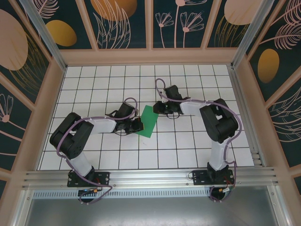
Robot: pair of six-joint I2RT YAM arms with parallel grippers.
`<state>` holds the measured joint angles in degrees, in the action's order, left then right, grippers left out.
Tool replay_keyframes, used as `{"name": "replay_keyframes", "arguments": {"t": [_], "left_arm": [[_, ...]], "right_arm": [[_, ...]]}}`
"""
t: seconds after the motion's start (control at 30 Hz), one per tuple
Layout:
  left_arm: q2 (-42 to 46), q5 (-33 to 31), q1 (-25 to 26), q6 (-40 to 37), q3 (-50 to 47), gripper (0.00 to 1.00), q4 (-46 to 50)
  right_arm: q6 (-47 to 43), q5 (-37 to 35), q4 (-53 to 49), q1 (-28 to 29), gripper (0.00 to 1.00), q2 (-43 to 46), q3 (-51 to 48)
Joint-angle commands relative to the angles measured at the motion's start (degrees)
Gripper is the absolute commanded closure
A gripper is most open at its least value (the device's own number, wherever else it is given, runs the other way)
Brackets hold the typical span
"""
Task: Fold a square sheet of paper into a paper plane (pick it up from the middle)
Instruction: First fold in half a square sheet of paper at the center of the table.
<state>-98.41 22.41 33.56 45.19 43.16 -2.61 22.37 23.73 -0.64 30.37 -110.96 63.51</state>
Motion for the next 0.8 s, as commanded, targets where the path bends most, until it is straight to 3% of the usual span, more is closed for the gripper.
{"name": "replay_keyframes", "arguments": {"t": [0.0,0.77], "left_arm": [[-2.9,-7.8,-0.2,-1.6,-1.3,0.97,7.2],[-3.4,-7.4,-0.2,-1.5,-3.0,0.97,7.0]], "right_arm": [[-1.0,1.6,-1.2,-0.5,0.83,-2.1,2.3],[-2.9,-2.4,-1.2,-7.6,0.83,-6.0,3.7]]}}
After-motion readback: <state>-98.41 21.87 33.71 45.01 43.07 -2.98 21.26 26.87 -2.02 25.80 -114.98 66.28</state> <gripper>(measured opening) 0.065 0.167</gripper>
